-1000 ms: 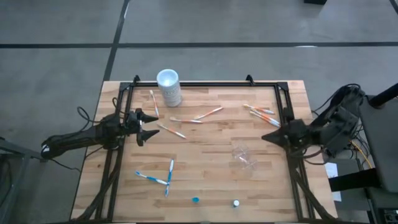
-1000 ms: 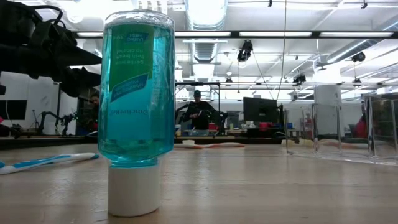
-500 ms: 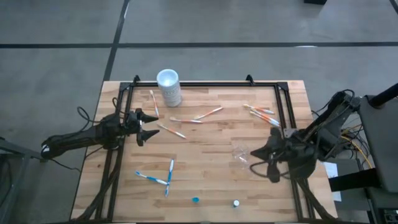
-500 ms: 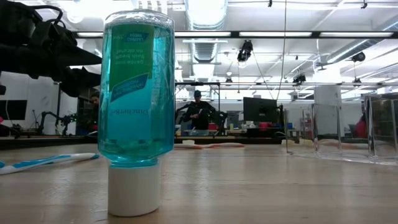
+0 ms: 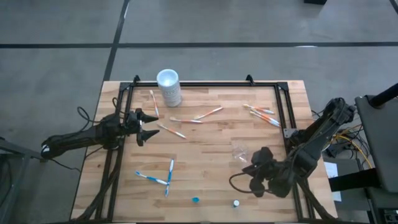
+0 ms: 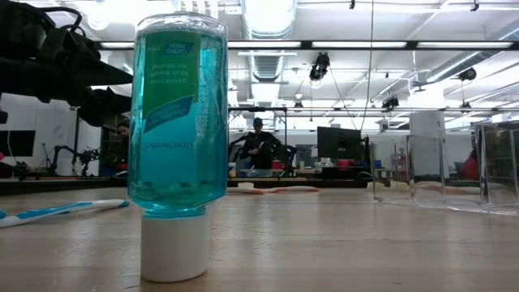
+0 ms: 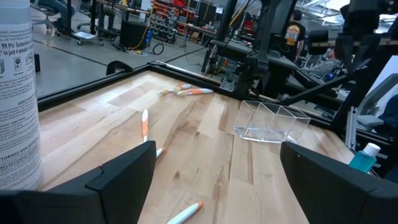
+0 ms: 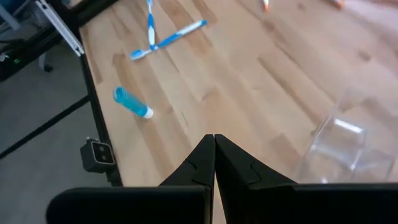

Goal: Pick & Place toothbrushing station
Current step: Put the mouthwash into the middle section of the transparent organizer

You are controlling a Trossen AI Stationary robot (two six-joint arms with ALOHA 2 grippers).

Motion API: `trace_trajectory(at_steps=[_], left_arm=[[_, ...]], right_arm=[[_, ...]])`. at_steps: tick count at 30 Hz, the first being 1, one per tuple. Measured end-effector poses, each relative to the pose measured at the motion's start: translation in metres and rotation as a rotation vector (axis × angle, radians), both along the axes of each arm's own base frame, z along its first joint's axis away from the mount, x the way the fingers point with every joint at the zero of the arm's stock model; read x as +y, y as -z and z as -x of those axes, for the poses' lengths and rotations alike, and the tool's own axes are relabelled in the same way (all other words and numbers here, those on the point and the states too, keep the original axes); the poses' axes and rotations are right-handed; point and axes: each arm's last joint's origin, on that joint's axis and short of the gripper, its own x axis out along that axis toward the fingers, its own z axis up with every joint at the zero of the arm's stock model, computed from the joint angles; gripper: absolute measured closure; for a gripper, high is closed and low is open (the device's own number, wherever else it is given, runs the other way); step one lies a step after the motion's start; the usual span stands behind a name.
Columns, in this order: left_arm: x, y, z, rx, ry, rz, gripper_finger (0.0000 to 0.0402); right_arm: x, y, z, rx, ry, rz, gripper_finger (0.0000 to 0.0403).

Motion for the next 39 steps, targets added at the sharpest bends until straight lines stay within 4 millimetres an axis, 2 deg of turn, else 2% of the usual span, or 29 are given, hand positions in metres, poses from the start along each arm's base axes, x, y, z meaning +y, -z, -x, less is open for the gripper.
trace_trajectory(at_steps=[6, 13, 23, 31, 39], left_arm=[[0.0, 0.0, 0.0, 0.0, 0.0, 0.0, 0.0053], [0.0, 0.0, 0.0, 0.0, 0.0, 0.0, 0.0053], [0.0, 0.0, 0.0, 0.0, 0.0, 0.0, 0.0053], [0.0, 0.0, 0.0, 0.0, 0.0, 0.0, 0.0051], [0.0, 0.0, 0.0, -0.001, 0.0, 0.0, 0.0051]], right_arm=[[0.01, 0.011, -0.008, 0.039, 0.029, -0.102, 0.0394], [0.022, 0.026, -0.016, 0.113, -0.007, -0.137, 0.0394], [0.039, 0.059, -0.026, 0.298, 0.14, -0.308, 0.0394], [0.05, 0.049, -0.039, 0.265, 0.156, -0.333, 0.0394], [0.056, 0.045, -0.043, 0.236, 0.17, -0.311, 0.0394]])
